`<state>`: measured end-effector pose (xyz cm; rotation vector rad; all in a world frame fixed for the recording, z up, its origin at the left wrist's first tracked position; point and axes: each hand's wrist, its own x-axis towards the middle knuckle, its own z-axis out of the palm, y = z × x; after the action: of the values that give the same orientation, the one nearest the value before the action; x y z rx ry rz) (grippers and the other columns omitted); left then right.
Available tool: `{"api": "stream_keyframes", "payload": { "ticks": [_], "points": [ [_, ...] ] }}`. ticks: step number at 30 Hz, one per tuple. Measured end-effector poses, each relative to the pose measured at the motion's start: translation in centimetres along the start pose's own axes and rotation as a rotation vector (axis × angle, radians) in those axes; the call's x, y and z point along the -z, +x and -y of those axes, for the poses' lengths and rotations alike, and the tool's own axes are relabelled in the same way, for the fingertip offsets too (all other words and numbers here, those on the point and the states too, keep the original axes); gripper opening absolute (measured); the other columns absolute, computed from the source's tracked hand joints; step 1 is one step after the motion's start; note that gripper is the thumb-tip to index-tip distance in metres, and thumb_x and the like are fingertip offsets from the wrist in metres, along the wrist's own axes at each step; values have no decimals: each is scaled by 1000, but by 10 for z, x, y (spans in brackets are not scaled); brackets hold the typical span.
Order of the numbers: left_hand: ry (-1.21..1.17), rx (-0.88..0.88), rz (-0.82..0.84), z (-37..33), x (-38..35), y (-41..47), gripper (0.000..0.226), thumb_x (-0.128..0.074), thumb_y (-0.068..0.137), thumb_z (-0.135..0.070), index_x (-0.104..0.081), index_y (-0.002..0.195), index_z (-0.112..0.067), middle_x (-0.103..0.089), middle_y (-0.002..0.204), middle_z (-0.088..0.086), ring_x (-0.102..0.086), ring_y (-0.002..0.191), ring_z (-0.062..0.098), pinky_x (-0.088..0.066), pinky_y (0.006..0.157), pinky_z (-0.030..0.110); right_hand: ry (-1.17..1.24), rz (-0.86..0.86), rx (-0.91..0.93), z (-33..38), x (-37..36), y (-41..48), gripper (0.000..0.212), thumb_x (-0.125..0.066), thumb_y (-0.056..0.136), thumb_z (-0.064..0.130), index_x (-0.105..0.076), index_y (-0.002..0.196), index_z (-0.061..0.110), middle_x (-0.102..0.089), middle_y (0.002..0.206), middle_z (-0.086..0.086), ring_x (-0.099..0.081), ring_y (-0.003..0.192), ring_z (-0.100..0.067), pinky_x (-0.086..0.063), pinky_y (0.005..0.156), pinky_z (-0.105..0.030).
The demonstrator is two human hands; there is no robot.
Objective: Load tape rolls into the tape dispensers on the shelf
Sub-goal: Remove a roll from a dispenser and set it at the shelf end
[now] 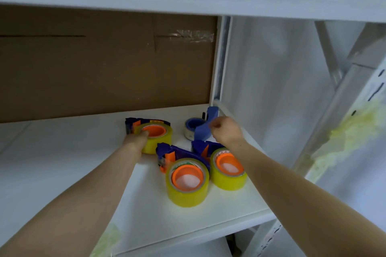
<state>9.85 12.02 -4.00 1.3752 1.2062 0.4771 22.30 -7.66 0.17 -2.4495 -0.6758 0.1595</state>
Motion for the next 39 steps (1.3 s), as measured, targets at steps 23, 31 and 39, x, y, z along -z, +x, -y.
{"api": "stream_keyframes", "payload": {
  "ticks": [23, 31, 39],
  "points": [
    [-5, 0, -104, -14, 80, -75, 50, -46, 95, -31, -40, 138, -8, -46, 134, 13, -52, 100, 25, -48, 62, 26, -433, 125, 29, 33, -44, 56, 34, -49, 93, 35, -61, 99, 4, -60, 79, -7, -60, 87, -25, -47, 81, -33],
    [-177, -118, -13, -15, 89, -109, 31, -51, 93, -16, -53, 119, 2, -59, 91, 12, -56, 80, 22, -51, 69, 28, 637, 133, 245, 77, -13, -10, 18, -64, 87, 31, -56, 88, 15, -61, 92, -10, -63, 96, -30, -53, 86, -41],
    [-412, -278, 154, -3, 108, -156, 30, -55, 90, -38, -65, 104, -13, -68, 99, 7, -63, 90, 20, -47, 90, 31, 892, 410, 454, 99, -56, -112, 7, -66, 85, 18, -61, 88, 14, -62, 87, -6, -61, 81, -15, -54, 69, -19]
  ]
}}
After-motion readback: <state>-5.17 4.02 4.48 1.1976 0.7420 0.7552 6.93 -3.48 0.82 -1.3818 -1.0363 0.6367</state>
